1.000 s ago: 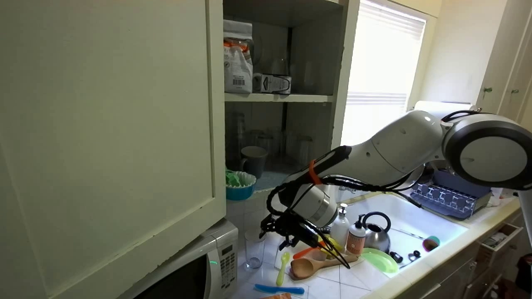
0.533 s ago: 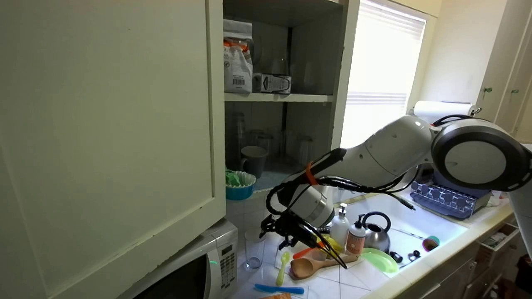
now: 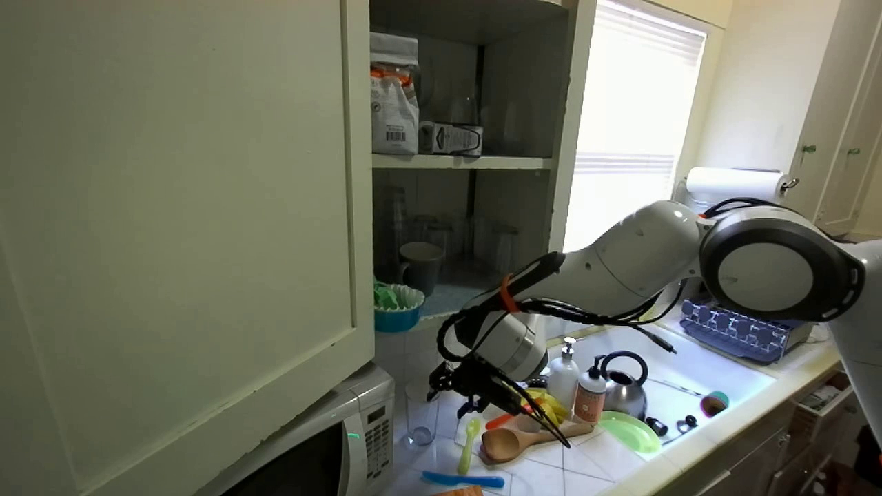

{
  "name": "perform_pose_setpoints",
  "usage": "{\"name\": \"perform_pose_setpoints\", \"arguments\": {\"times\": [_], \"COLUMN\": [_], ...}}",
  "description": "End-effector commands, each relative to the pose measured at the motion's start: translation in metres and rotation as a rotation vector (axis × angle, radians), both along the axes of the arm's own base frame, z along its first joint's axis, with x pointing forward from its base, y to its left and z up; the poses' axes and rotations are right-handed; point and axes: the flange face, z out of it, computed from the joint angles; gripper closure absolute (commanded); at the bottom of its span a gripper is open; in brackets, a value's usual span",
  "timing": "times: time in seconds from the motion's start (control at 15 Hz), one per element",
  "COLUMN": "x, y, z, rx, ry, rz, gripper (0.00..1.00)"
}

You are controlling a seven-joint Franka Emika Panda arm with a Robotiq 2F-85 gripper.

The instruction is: Put the glass in front of the wooden spoon

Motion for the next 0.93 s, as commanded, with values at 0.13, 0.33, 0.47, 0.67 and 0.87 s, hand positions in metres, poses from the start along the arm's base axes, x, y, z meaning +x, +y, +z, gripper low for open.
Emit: {"name": "perform_pose_setpoints", "arguments": {"times": [0.13,0.33,0.47,0.67,0.87], "x": [0.0084,0.0088,0.0086,0.0067,0.0034], "y": [-0.003,-0.0034,-0.0035,-0.0032,-0.0051], "z": [-0.0125,-0.0141,-0.0142,-0.0138,-0.0175], "rx": [0.004,0.004,0.003,-0.002,-0.003], "ry": [-0.005,-0.003,-0.002,-0.002,0.002], "rz": [0.019,0.021,0.022,0.023,0.024], "gripper": [0.45,0.59,0.68,0.86,1.0]}}
